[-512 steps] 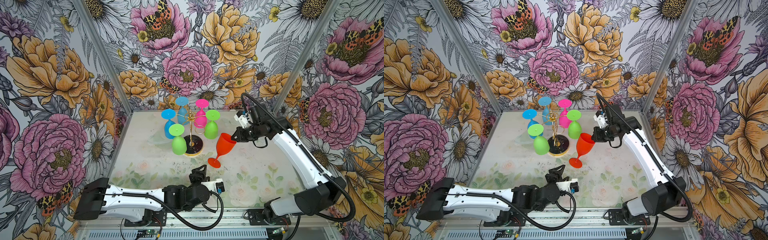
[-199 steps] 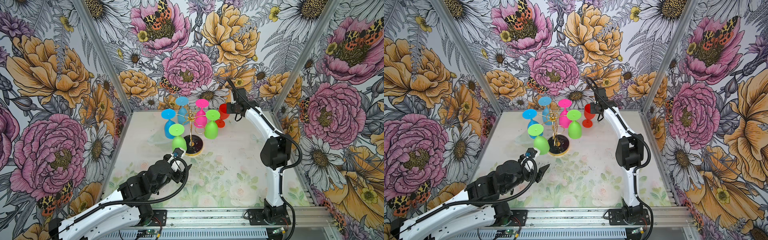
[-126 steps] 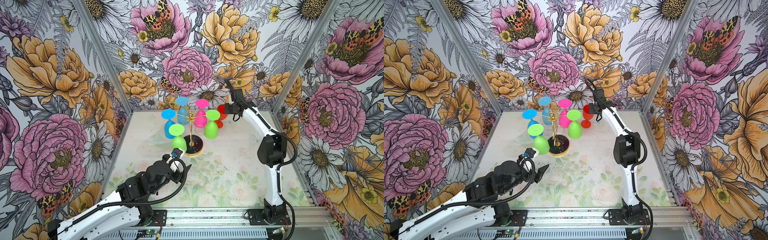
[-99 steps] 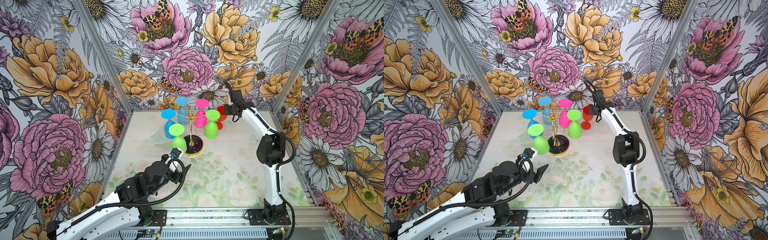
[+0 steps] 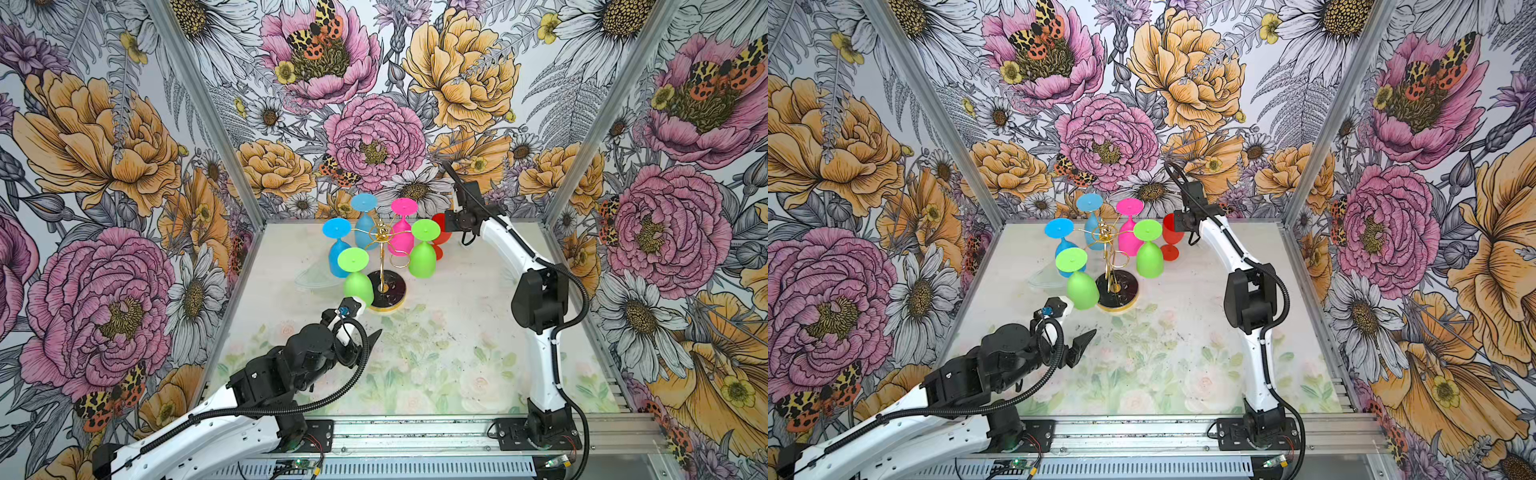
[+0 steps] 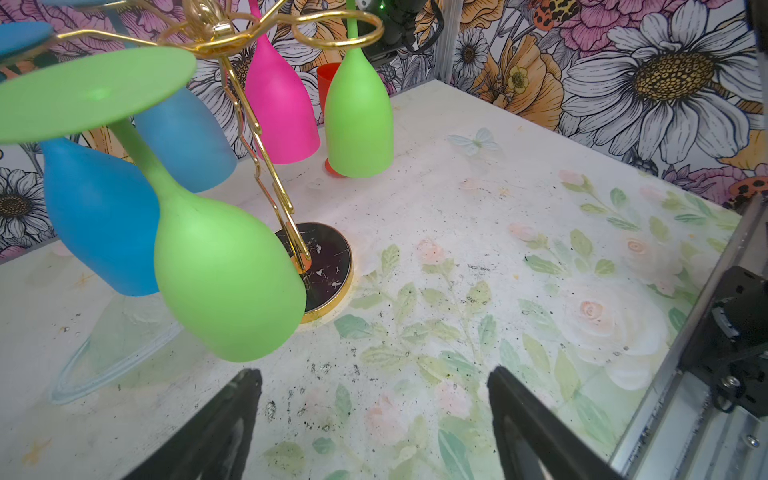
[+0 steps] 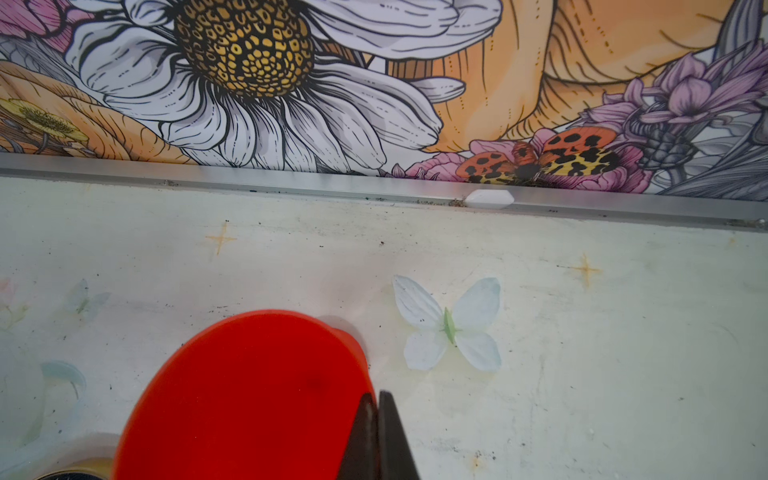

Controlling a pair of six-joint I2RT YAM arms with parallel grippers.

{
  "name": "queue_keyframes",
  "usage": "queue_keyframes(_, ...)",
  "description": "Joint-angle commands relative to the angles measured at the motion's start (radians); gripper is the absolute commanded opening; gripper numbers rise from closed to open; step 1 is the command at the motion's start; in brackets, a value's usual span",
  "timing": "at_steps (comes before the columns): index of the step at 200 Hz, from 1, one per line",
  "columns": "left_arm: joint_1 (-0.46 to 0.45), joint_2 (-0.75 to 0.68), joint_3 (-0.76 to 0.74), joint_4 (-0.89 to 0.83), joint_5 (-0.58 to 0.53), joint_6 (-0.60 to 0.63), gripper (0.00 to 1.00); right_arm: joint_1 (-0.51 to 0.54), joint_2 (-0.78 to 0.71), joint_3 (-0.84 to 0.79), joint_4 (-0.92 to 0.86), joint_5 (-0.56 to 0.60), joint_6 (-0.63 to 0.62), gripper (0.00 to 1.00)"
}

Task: Take the wine glass off the wine glass rack
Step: 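Slide the red glass farther from the robot behind the rack, then release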

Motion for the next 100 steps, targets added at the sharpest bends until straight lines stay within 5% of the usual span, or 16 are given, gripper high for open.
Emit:
queue_keyframes(1, 0.000, -0.005, -0.011, 0.002, 0.022, 0.002, 0.88, 0.006, 0.008, 0.006, 0.010, -0.007, 0.002, 0.02)
queue_keyframes(100, -0.006, -0.006, -0.008, 0.001, 0.027, 0.002, 0.89, 0.009, -0.001, -0.003, 0.009, -0.015, 0.007, 0.17)
